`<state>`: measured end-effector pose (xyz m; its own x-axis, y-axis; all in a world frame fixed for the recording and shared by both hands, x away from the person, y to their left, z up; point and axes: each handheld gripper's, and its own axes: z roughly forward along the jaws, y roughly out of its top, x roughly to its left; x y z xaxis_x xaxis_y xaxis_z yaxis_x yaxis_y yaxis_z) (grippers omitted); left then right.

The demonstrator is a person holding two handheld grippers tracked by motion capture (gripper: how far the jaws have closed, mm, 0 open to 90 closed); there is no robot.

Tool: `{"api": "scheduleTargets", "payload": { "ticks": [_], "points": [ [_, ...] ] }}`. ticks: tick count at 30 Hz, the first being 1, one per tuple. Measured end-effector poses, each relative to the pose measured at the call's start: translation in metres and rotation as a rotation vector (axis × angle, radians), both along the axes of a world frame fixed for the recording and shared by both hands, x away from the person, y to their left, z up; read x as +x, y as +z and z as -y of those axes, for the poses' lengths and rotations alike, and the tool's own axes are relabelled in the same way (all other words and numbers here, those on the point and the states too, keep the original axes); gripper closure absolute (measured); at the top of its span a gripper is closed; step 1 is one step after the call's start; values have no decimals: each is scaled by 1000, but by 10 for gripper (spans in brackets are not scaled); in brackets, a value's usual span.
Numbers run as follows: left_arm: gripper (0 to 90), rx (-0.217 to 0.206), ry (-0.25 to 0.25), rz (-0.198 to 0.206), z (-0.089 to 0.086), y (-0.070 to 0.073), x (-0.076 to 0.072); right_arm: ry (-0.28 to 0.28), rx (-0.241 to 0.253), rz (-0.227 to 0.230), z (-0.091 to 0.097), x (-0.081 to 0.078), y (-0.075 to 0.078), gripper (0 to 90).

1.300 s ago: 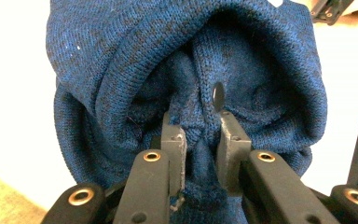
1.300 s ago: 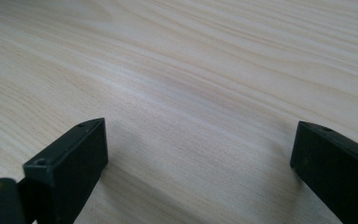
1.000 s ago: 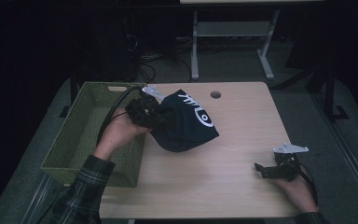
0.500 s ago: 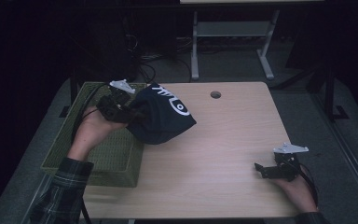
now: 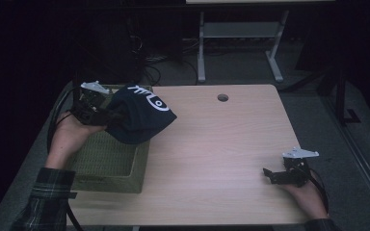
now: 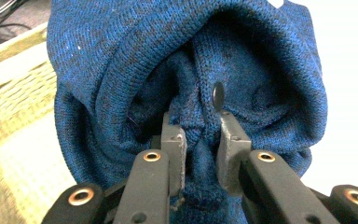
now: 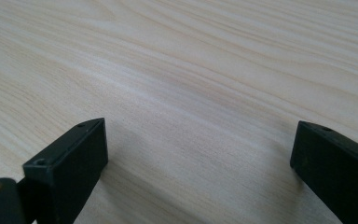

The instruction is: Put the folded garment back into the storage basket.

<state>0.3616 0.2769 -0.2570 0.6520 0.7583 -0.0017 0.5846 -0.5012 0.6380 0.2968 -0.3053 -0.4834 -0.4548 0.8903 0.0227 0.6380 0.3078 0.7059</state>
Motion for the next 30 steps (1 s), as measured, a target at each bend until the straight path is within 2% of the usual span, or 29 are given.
{"api": "scheduleTargets", "payload": {
  "ticks": [7, 17, 22, 30],
  "points": [
    [754, -18, 83, 6, -26, -5, -3, 0, 0, 0, 0, 0, 0, 37],
    [754, -3, 191, 7, -61, -18, -5, 0, 0, -1, 0, 0, 0, 37],
    [754, 20, 242, -11, -72, -33, -3, 0, 0, 0, 0, 0, 0, 37],
    [754, 22, 291, -44, -80, -59, 3, 0, 0, -1, 0, 0, 0, 37]
  ]
}}
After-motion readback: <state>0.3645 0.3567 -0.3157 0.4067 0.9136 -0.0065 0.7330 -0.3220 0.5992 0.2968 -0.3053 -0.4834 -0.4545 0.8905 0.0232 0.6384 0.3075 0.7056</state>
